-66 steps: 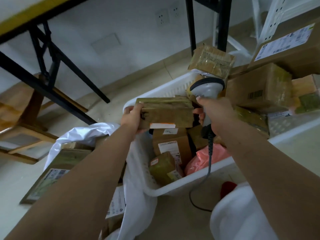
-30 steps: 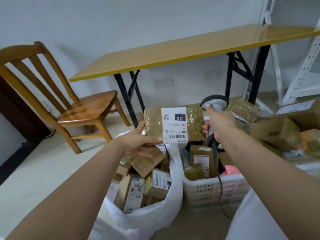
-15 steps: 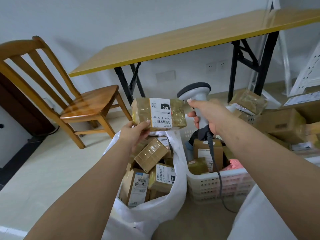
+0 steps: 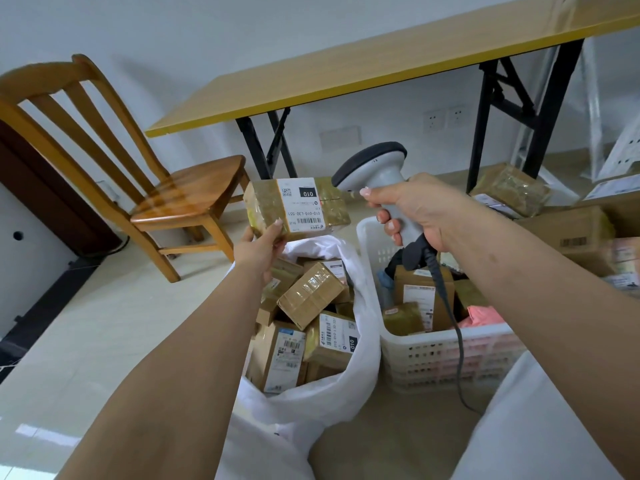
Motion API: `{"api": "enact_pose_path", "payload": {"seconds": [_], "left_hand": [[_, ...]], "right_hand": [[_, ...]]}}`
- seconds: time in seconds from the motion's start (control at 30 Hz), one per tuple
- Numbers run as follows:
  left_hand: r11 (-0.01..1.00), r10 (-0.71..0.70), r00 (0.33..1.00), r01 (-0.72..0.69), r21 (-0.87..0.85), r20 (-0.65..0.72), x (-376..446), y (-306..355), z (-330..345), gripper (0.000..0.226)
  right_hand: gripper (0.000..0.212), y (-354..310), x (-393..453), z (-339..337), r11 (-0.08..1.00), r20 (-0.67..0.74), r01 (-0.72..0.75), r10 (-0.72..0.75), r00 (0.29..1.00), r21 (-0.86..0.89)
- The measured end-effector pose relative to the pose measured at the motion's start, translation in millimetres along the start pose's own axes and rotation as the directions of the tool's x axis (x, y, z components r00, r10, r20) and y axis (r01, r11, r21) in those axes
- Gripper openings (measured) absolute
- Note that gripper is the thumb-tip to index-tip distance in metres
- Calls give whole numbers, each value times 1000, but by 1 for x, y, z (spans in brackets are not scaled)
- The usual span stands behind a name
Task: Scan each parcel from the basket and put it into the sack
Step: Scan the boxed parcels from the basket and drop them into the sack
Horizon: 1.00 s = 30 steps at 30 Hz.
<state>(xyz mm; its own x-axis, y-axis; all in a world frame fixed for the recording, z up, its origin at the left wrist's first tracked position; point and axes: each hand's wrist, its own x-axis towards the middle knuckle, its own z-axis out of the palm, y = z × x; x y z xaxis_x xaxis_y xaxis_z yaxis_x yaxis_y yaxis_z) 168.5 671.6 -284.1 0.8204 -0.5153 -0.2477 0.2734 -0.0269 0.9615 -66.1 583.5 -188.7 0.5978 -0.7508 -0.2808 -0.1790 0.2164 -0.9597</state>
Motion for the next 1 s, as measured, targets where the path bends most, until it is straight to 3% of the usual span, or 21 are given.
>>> {"api": "enact_pose_path", "payload": {"seconds": [0.17,0.63,1.0], "left_hand": [[1000,-15,998,15,-12,-54,7,1,-8,21],[997,20,995,-27,-75,-96,10,-2,-26,35],[999,24,990,-30,-42,-142,9,-2,-35,29]], "right_hand": [[22,-2,-3,1,1000,6,18,-18,1000,-24],[21,-2,-3,10,1000,40,19,-18,999,-23],[24,-1,-1,18,1000,64,3,-2,998,-22]]}}
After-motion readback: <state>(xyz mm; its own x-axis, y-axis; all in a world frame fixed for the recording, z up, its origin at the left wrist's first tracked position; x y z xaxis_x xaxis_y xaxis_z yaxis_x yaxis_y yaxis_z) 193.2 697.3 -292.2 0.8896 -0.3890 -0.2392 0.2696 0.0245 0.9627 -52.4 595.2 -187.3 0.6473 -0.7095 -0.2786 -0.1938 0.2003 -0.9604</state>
